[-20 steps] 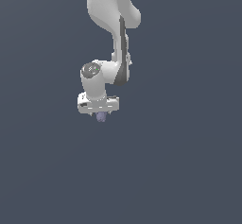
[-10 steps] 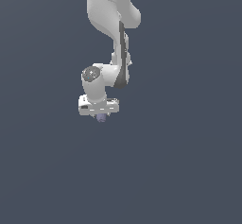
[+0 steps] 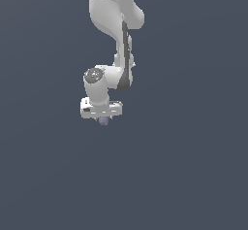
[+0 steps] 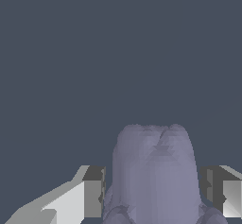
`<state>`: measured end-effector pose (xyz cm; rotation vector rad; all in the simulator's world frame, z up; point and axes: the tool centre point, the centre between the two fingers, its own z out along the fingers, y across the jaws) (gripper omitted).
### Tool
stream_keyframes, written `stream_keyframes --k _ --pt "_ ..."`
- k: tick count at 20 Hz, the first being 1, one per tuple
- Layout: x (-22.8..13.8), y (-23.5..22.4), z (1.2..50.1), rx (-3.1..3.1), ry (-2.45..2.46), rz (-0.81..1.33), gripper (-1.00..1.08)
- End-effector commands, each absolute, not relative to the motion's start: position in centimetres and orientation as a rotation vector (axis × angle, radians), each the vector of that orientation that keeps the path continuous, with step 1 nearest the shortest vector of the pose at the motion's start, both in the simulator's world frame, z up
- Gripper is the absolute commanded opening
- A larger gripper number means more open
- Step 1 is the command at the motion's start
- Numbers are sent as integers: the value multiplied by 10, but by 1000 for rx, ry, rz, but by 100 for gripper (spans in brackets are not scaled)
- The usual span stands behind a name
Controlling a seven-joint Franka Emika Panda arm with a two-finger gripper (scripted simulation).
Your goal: Pick up the object and move it to a goal position.
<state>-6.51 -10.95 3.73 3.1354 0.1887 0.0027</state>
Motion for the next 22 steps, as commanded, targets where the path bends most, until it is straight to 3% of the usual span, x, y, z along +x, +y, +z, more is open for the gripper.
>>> stream_keyframes --k 1,11,22 --pt "-65 -107 40 3135 190 3 -100" --pt "-71 -75 81 3135 190 3 -100" --pt "-84 -1 180 3133 190 1 -100"
